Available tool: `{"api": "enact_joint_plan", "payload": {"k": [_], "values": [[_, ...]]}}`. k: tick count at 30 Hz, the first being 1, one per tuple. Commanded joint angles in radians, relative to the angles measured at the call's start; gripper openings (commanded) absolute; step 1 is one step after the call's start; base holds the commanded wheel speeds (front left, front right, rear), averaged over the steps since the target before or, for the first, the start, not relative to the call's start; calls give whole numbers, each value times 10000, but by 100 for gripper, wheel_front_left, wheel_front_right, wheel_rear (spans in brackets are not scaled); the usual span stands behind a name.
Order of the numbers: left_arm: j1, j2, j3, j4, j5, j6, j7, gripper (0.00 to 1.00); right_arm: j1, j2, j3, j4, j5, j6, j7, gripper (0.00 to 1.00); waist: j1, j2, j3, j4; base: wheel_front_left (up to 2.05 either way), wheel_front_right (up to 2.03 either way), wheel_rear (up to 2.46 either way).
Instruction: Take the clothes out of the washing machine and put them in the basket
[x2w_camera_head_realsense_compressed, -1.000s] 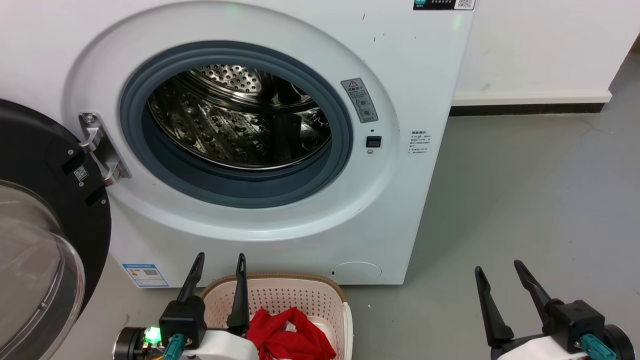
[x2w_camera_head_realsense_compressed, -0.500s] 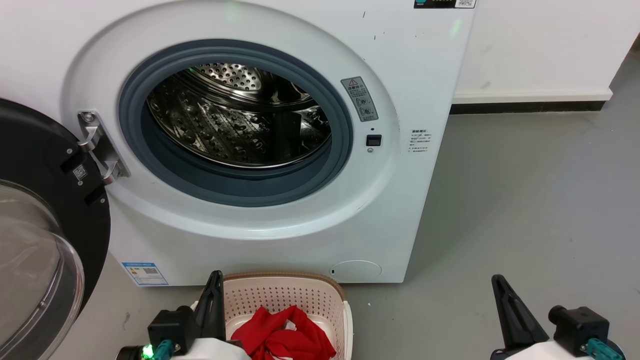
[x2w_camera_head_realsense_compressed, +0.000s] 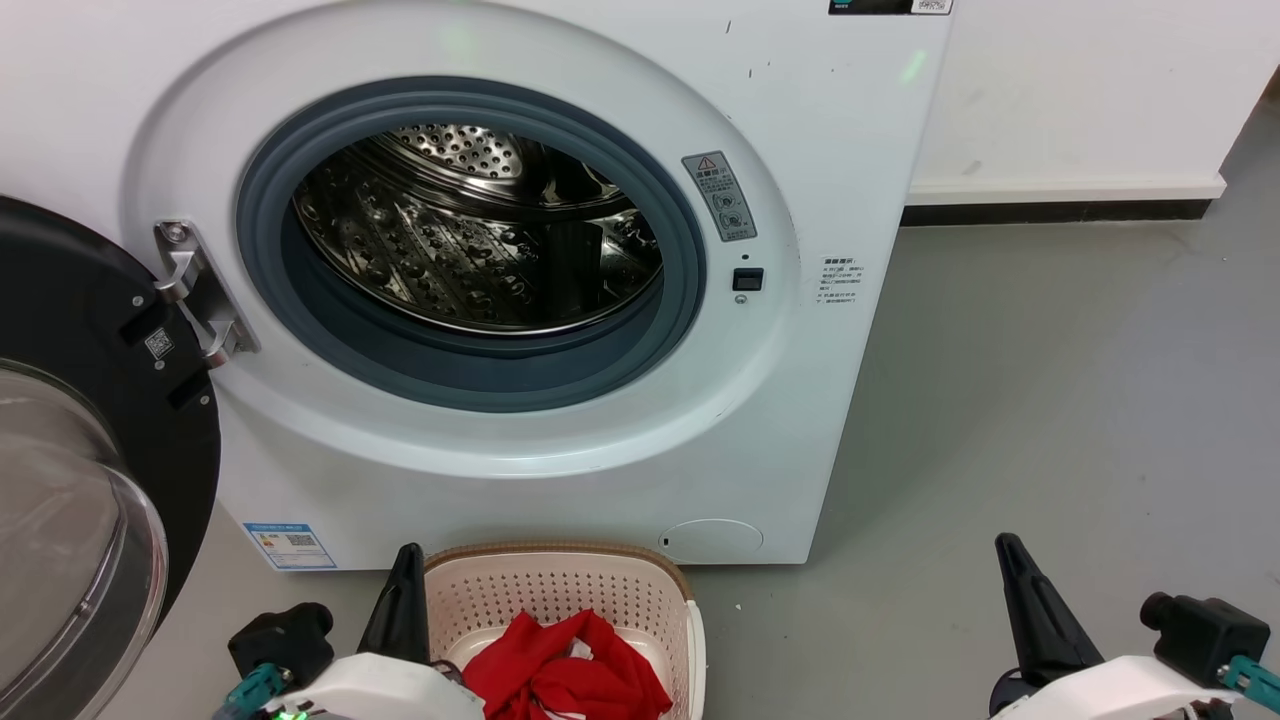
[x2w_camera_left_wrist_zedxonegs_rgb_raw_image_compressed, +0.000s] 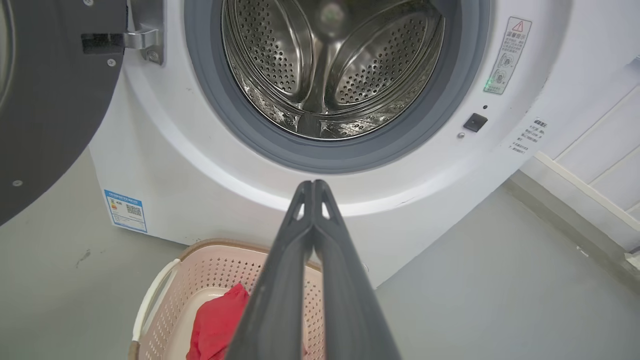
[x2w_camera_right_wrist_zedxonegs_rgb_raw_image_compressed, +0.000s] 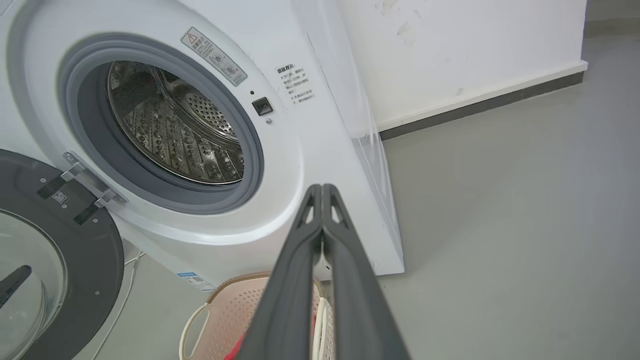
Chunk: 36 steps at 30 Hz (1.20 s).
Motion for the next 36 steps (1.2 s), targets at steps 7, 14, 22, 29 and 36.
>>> {"api": "enact_joint_plan", "payload": {"k": [7, 14, 22, 29, 36], "values": [[-432, 18, 256, -6, -1370, -231, 270, 0, -465, -135, -92, 84, 1452, 0, 107, 0, 0, 0, 15, -2, 0, 0, 0], [-555, 15, 441, 59, -2466, -392, 493, 0, -652, -170, -154, 250, 2600, 0, 220, 0, 0, 0, 31, -3, 0, 0, 0], [-659, 6, 633, 137, -3621, -567, 732, 0, -845, -200, -232, 433, 3806, 0, 360, 0, 0, 0, 48, -5, 0, 0, 0], [-762, -4, 799, 204, -4555, -714, 935, 0, -1003, -214, -306, 581, 4778, -1, 475, 0, 0, 0, 64, -7, 0, 0, 0], [-843, -19, 953, 274, -5421, -836, 1124, 0, -1149, -223, -385, 727, 5673, -1, 584, 0, 0, 0, 79, -8, 0, 0, 0]]}}
